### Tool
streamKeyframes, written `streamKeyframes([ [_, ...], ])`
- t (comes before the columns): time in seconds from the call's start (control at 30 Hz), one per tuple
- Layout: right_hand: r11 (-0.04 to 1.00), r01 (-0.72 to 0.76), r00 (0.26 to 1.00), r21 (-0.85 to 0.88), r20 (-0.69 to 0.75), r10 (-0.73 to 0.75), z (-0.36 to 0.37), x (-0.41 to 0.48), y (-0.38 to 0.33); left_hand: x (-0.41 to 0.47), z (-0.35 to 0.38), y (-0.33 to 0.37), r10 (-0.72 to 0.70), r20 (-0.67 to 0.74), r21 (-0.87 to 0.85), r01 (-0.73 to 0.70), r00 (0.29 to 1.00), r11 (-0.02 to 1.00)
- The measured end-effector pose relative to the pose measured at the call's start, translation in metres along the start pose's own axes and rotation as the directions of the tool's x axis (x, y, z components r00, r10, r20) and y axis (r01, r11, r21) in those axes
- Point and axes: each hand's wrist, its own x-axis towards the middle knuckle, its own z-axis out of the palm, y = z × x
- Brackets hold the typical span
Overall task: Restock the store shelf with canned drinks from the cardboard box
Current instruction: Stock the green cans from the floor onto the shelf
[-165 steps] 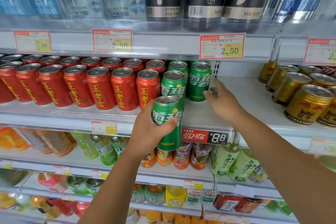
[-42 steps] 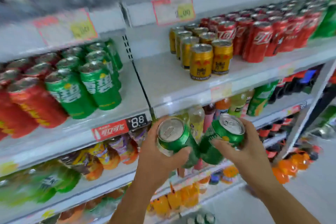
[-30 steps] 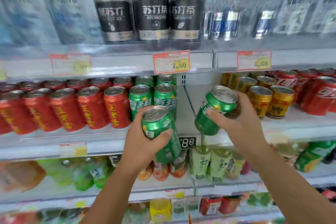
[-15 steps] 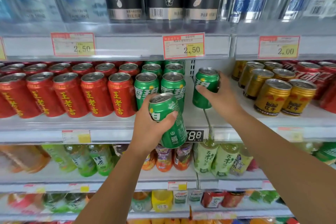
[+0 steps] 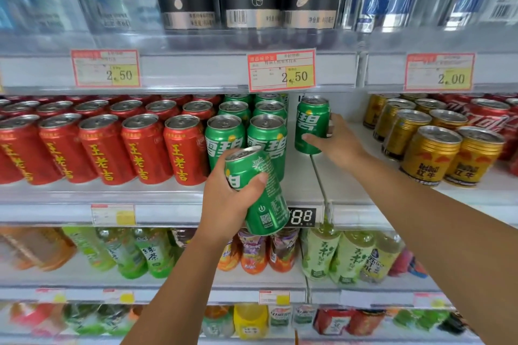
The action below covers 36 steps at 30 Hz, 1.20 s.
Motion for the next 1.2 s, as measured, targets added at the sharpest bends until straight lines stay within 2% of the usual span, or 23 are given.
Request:
streamKeyframes([
  [0.37,0.995,-0.030,1.000,-0.096,-0.011,0.029,0.014,0.053,0.010,0.005,-0.001,-0.006,-0.003,-0.006,-0.010,0.003,1.000,1.000],
  [0.7,0.991,-0.013,0.999,-0.132,0.036,0.018,0.022,0.081,0.017,0.006,0.000,-0.005,-0.008,-0.006,-0.025,0.007,1.000,1.000],
  [0.87,0.998,-0.029,0.998,-0.061,0.056,0.033,0.028,0.083,0.017,0.005,0.002,-0.005,-0.014,-0.015,-0.029,0.013,1.000,0.999],
  [1.07,0.991,-0.129,0.988,-0.036,0.079,0.131,0.021,0.067,0.006,0.004,0.002,-0.004,-0.011,-0.007,-0.025,0.011,1.000,1.000],
  [1.2,0.994,-0.059,0.992,-0.088,0.102,0.068,0.007,0.029,-0.015,0.000,0.001,0.002,-0.037,0.001,-0.021,0.037,0.999,0.999],
])
